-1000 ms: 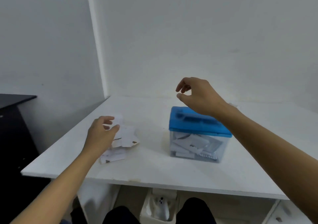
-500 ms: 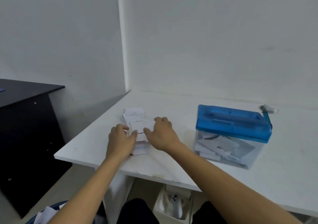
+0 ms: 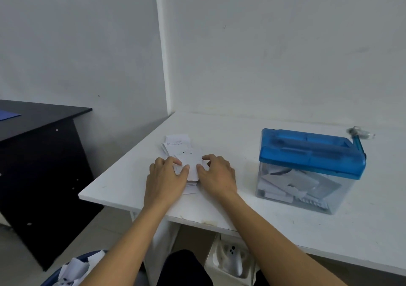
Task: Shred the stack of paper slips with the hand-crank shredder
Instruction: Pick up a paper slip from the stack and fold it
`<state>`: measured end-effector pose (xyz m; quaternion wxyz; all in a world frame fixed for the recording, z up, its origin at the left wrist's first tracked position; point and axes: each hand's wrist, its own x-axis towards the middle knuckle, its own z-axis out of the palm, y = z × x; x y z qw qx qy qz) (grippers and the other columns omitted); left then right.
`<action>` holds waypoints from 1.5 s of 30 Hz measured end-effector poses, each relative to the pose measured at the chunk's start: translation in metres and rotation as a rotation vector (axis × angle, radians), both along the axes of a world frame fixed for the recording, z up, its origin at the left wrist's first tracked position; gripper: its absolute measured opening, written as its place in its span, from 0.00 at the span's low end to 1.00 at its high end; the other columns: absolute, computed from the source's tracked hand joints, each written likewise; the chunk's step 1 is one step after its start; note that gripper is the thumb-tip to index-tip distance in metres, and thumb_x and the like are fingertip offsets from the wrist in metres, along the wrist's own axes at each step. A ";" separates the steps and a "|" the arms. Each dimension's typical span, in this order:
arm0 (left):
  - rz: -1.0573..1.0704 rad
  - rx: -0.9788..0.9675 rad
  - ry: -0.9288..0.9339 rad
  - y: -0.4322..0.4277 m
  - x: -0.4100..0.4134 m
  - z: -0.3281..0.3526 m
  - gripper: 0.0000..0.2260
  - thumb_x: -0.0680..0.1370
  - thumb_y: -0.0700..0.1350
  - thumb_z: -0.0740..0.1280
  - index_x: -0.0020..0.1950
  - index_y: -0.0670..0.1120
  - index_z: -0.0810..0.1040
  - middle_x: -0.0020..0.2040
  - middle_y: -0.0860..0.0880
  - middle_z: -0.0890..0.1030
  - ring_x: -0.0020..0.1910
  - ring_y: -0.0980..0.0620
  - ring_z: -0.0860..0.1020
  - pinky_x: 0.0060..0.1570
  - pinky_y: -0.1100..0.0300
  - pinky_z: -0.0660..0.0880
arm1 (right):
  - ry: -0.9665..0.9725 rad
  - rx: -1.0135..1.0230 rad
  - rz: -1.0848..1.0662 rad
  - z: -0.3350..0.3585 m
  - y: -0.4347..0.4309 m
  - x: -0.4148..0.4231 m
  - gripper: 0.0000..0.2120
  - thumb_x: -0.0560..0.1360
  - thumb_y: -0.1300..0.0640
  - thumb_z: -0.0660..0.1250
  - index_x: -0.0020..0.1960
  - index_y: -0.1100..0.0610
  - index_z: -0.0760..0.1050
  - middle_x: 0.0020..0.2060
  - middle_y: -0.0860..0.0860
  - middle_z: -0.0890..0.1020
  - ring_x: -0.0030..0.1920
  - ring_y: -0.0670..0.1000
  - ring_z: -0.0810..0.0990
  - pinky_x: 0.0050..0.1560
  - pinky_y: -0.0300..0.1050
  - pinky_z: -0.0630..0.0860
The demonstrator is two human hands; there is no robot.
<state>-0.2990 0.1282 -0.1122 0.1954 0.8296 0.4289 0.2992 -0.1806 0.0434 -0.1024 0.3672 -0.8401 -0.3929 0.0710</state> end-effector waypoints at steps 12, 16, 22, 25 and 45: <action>-0.035 0.049 -0.011 0.006 0.001 -0.005 0.13 0.80 0.59 0.65 0.63 0.58 0.77 0.56 0.52 0.71 0.61 0.48 0.71 0.57 0.53 0.75 | 0.118 0.087 -0.011 0.003 -0.002 0.001 0.21 0.78 0.51 0.66 0.70 0.47 0.67 0.62 0.47 0.79 0.62 0.53 0.77 0.68 0.52 0.71; -0.030 0.047 0.004 0.006 0.001 -0.006 0.12 0.80 0.58 0.66 0.62 0.58 0.76 0.56 0.52 0.72 0.60 0.49 0.71 0.57 0.53 0.75 | 0.130 0.095 -0.026 0.002 -0.001 0.003 0.23 0.79 0.52 0.66 0.73 0.47 0.66 0.64 0.48 0.78 0.63 0.52 0.77 0.69 0.51 0.71; -0.031 0.050 0.011 0.007 0.001 -0.006 0.11 0.80 0.57 0.66 0.62 0.58 0.75 0.54 0.53 0.70 0.60 0.49 0.71 0.56 0.54 0.74 | 0.086 0.076 -0.010 0.000 -0.001 0.004 0.19 0.80 0.52 0.63 0.71 0.48 0.71 0.65 0.48 0.79 0.62 0.52 0.77 0.68 0.52 0.72; -0.035 0.049 0.007 0.006 0.001 -0.006 0.11 0.80 0.56 0.66 0.62 0.58 0.75 0.55 0.53 0.70 0.60 0.49 0.71 0.56 0.54 0.74 | 0.050 0.071 -0.010 0.000 0.000 0.003 0.20 0.80 0.52 0.63 0.72 0.47 0.70 0.65 0.48 0.77 0.62 0.52 0.76 0.68 0.51 0.73; -0.126 -0.260 -0.276 0.006 -0.001 0.008 0.10 0.81 0.53 0.66 0.50 0.48 0.83 0.48 0.50 0.81 0.48 0.48 0.80 0.40 0.58 0.78 | 0.201 0.289 0.019 0.000 0.001 0.005 0.10 0.81 0.50 0.64 0.61 0.44 0.74 0.45 0.40 0.80 0.50 0.46 0.80 0.61 0.52 0.79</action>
